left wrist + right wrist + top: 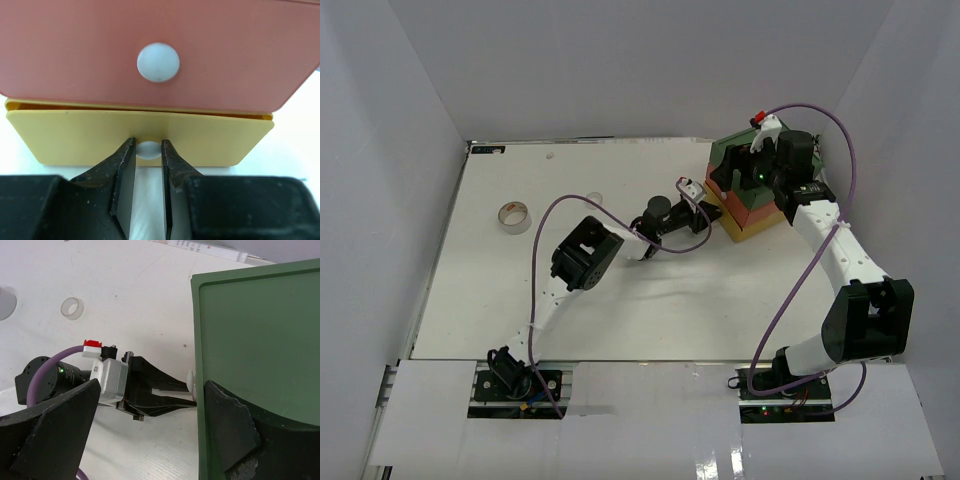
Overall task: Sort the stationery into containers
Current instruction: Open the drawer in the storage box.
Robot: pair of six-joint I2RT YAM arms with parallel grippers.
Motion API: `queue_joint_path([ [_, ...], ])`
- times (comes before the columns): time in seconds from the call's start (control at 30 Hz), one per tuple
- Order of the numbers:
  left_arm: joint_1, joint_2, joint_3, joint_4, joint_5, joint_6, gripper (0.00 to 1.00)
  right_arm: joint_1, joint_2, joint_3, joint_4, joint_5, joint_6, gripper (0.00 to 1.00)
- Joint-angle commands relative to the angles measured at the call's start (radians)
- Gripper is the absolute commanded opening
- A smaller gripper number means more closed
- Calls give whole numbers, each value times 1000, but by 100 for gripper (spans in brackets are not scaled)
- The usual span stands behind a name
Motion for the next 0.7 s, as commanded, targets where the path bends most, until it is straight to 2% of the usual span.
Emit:
queue_joint_path([
  [0.0,-14,-111,-76,9,23,22,0,11,3,5,-18,-12,17,90],
  [0.67,-4,-358,-459,52,-26,13,0,-2,17,-15,-25,46,-3,90],
])
